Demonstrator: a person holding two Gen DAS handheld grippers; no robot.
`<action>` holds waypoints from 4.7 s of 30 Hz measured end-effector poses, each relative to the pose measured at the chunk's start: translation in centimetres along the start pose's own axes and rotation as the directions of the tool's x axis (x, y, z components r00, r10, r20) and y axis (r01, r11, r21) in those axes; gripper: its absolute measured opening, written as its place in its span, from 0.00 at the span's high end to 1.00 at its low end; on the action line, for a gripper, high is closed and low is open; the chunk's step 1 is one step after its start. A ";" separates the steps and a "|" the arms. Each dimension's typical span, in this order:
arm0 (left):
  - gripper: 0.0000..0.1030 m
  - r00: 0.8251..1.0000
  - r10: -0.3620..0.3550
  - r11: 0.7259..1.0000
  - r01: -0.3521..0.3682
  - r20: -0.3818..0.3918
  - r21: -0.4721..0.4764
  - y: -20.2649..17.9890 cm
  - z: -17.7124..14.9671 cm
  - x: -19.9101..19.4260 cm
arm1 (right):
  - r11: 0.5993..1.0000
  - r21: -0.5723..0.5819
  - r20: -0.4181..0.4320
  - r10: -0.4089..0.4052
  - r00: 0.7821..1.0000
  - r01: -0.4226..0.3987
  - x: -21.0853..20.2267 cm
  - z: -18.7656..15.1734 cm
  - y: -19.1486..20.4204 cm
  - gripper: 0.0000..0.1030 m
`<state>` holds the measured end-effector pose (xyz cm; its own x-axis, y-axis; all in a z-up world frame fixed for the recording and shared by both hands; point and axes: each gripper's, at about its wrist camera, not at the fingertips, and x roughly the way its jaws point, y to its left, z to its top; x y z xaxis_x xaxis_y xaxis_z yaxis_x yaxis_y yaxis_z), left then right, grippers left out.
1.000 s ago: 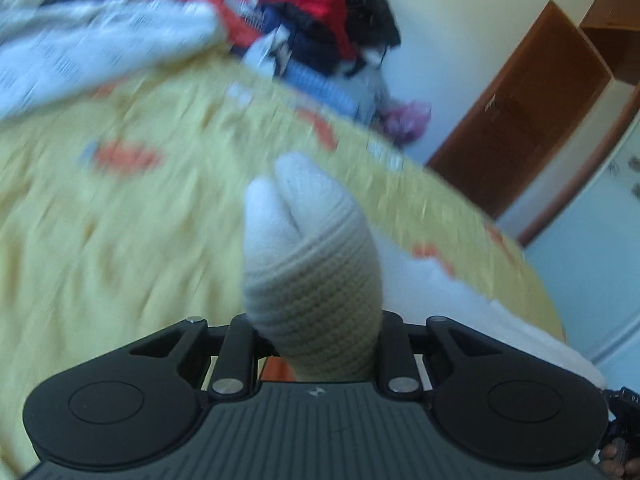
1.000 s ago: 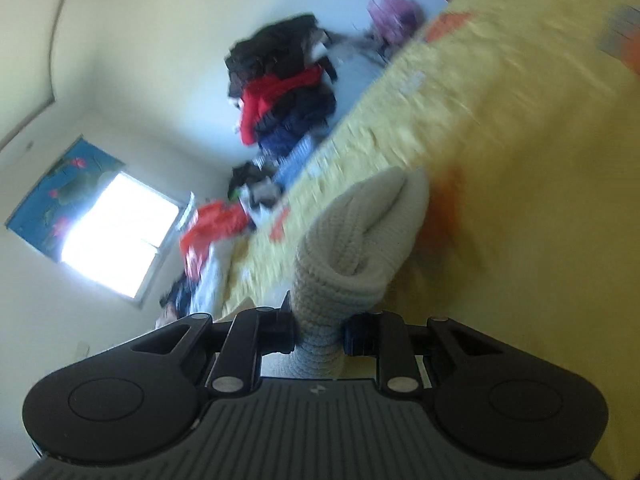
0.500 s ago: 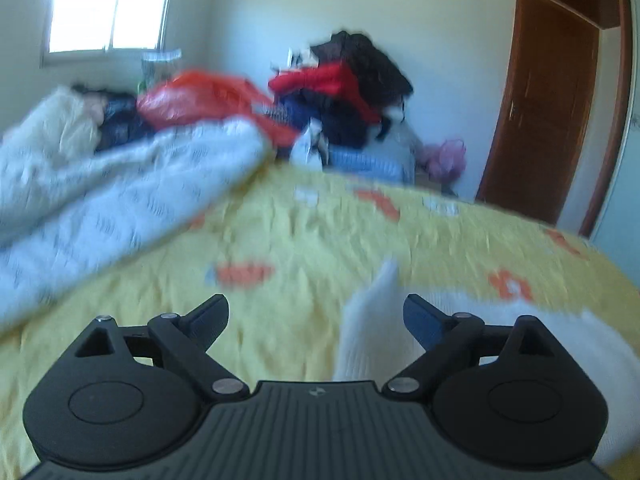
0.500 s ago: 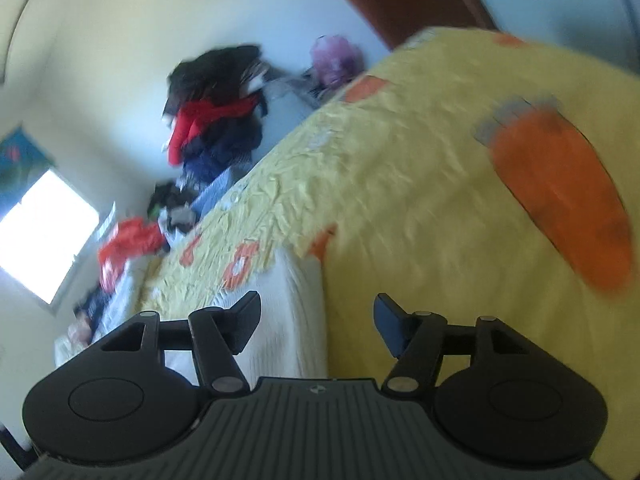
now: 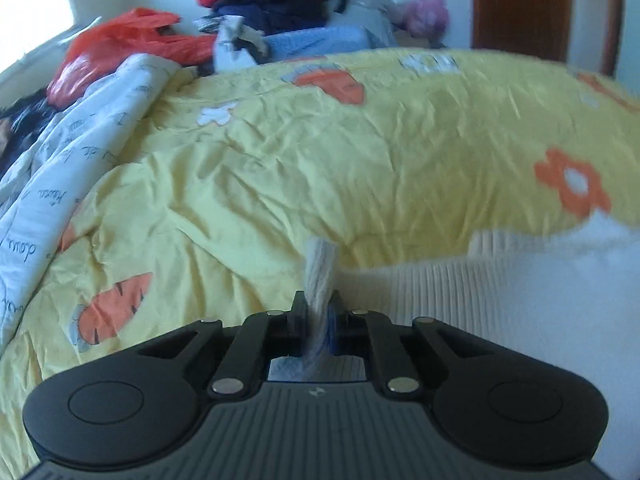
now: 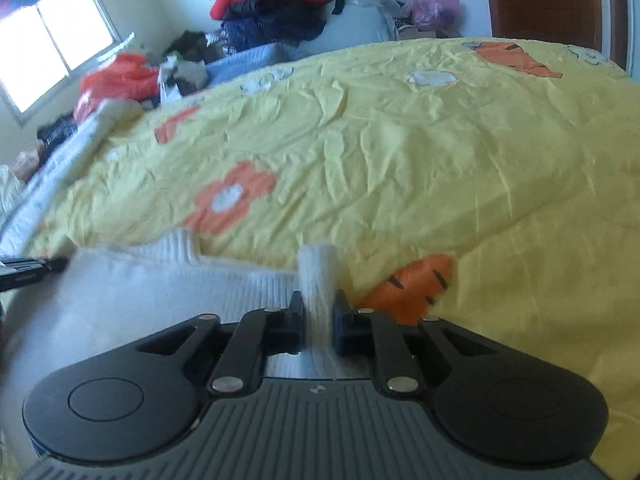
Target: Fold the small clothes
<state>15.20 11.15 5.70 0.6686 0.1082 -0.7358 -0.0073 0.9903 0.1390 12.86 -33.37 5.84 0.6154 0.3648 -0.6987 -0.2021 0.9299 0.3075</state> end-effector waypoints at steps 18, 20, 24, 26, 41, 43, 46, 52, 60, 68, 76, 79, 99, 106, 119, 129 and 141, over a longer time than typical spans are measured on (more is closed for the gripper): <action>0.74 0.979 0.107 0.992 -0.118 0.173 0.050 -2.9 -1.1 -3.8 | 0.996 0.092 0.283 -0.046 0.958 0.020 -5.7 -0.5 1.5 0.45; 0.69 0.984 0.080 0.994 -0.090 0.161 0.056 -4.0 -1.0 -3.4 | 0.998 0.051 0.277 0.008 0.961 -0.023 -5.4 -0.7 3.6 0.38; 0.69 0.992 0.077 0.993 -0.085 0.097 0.077 -5.8 -1.7 -0.9 | 0.999 -0.051 0.159 0.019 0.987 -0.011 -1.6 -1.5 6.5 0.38; 0.69 0.990 0.089 0.992 -0.098 0.113 0.074 -6.0 -2.7 -0.2 | 0.998 -0.054 0.092 -0.034 0.995 0.039 0.7 -2.3 6.0 0.39; 0.59 0.992 0.002 0.999 0.004 0.126 -0.054 -3.6 -2.9 0.7 | 1.000 0.012 0.141 0.016 0.990 -0.018 1.5 -3.0 2.6 0.60; 0.59 0.992 0.001 0.998 0.007 0.123 -0.062 -3.4 -2.9 0.8 | 0.999 0.044 0.140 -0.010 0.990 0.004 1.8 -2.4 1.8 0.73; 0.55 0.992 0.035 0.998 -0.027 0.124 -0.062 -3.6 -3.1 -0.1 | 0.998 0.063 0.132 -0.035 0.991 0.027 1.3 -2.5 2.0 0.72; 0.34 0.977 -0.063 0.996 0.075 0.203 -0.053 -3.6 -7.2 -7.2 | 0.977 -0.159 0.240 -0.101 0.965 0.142 -5.0 -6.4 7.7 0.29; 0.10 0.974 -0.053 0.997 0.063 0.219 -0.039 -4.2 -9.3 -4.3 | 0.975 -0.161 0.201 -0.120 0.972 0.154 -2.6 -9.6 5.9 0.22; 0.07 0.979 -0.027 0.998 0.039 0.201 -0.056 -3.7 -9.6 -6.5 | 0.972 -0.150 0.198 -0.149 0.969 0.180 -3.9 -9.3 6.7 0.23; 0.06 0.975 -0.078 0.996 0.087 0.209 -0.036 -1.9 -14.3 -9.0 | 0.962 -0.223 0.188 -0.119 0.975 0.160 -7.6 -15.4 8.3 0.16; 0.03 0.978 -0.055 0.998 0.062 0.199 -0.031 -2.4 -13.6 -8.3 | 0.971 -0.194 0.176 -0.106 0.979 0.140 -6.9 -14.9 7.4 0.10; 0.04 0.974 -0.084 0.995 0.092 0.213 -0.028 -1.3 -15.1 -13.8 | 0.952 -0.258 0.184 -0.118 0.976 0.164 -12.0 -17.2 10.3 0.15; 0.02 0.984 -0.082 0.996 0.084 0.159 -0.010 -1.2 -16.1 -12.0 | 0.947 -0.288 0.103 -0.119 0.988 0.144 -9.6 -17.9 9.4 0.01; 0.02 0.971 -0.211 0.670 0.226 0.111 -0.707 9.2 -19.7 -12.7 | 0.995 -0.094 0.174 0.039 0.984 -0.023 -12.5 -15.1 8.9 0.05; 0.10 0.963 -0.243 0.623 0.249 0.119 -0.741 8.3 -17.3 -10.2 | 0.987 -0.147 0.165 0.083 0.983 -0.059 -12.1 -15.1 11.2 0.05; 0.70 0.991 0.052 0.903 0.006 0.125 -0.429 2.6 -15.6 -12.7 | 0.969 -0.167 0.144 0.204 0.968 -0.180 -10.5 -10.4 14.4 0.04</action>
<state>-4.91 13.70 5.05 0.7547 0.1482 -0.6391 -0.3213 0.9328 -0.1632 -4.48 -23.33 10.89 0.6644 0.5363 -0.5205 -0.4339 0.8438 0.3156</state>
